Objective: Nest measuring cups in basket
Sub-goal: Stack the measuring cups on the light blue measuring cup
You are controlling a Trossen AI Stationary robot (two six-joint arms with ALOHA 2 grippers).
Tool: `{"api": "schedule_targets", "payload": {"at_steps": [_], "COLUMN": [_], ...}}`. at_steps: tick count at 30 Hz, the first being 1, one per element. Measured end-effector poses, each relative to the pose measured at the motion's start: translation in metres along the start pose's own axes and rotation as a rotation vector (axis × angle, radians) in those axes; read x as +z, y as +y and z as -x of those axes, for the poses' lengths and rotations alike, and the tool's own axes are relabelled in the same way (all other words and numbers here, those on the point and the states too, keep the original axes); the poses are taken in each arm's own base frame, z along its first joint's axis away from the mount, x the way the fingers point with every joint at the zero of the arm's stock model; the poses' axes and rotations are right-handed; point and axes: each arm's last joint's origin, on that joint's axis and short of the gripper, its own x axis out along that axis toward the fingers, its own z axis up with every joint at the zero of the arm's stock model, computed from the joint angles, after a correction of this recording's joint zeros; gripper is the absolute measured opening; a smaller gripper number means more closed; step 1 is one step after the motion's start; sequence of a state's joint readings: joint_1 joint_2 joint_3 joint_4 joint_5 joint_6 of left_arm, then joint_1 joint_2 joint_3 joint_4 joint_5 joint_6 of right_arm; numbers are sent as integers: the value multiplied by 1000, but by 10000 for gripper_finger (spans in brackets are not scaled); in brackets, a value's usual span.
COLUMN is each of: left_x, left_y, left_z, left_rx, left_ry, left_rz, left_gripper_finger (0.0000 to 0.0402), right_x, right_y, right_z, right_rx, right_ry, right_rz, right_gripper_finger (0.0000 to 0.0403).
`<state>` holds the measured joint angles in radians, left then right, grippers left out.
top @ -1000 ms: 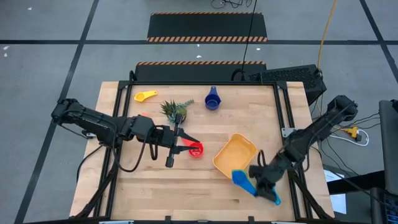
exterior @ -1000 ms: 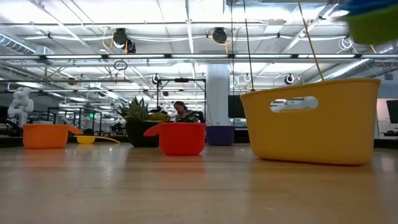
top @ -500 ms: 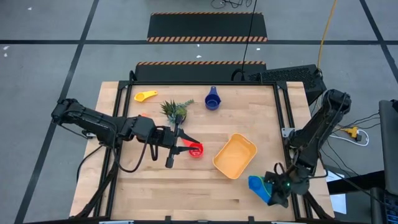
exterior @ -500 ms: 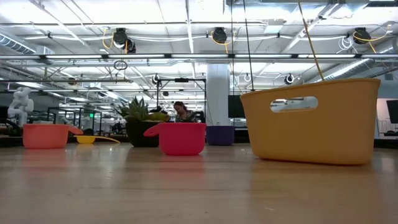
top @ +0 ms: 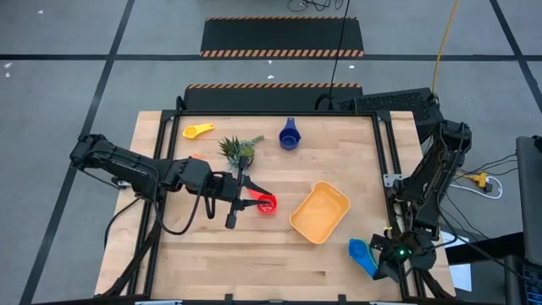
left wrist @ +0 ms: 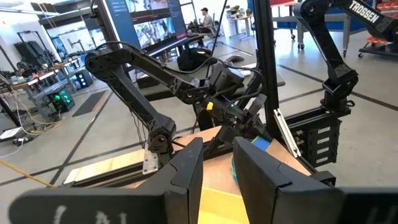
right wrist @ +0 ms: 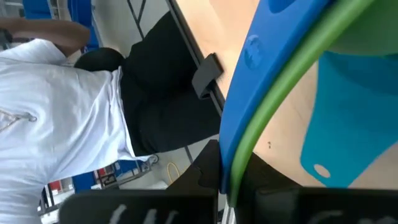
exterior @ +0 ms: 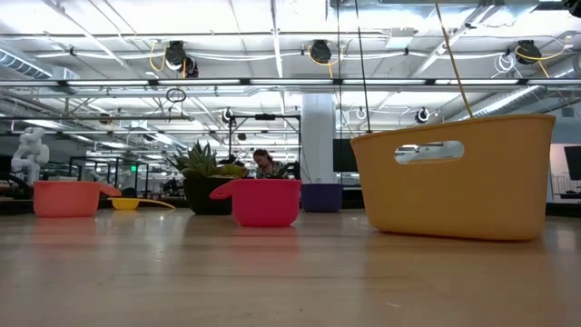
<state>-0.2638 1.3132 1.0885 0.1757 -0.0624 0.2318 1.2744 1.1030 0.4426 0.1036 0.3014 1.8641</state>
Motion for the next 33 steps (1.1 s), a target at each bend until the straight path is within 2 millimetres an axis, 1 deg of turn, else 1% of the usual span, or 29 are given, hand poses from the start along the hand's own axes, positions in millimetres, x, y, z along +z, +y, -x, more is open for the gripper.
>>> {"api": "schedule_targets", "payload": {"at_steps": [6, 11, 15, 21, 27, 33], "left_x": [-1, -2, -2, -2, -2, -2], "left_y": [0, -1, -1, 0, -1, 0], "left_z": [0, 0, 0, 0, 0, 0], "left_rx": [-2, -6, -6, -5, -5, -5], "left_ry": [11, 25, 25, 23, 23, 23], "left_rz": [8, 15, 16, 16, 19, 23], "left_gripper_finger": [93, 93, 93, 93, 93, 93], "right_x": [0, 0, -1, -2, -2, -2], "right_y": [-11, -18, -24, -31, -32, -32], "right_z": [-2, -12, -20, -29, -30, -30], "right_rx": [-18, 34, 25, -13, -19, -19], "right_ry": [-11, 6, 4, -8, -10, -12], "right_rz": [-8, -25, -42, -53, -52, -51], "right_gripper_finger": [0, 0, 6, 56, 108, 138]}}
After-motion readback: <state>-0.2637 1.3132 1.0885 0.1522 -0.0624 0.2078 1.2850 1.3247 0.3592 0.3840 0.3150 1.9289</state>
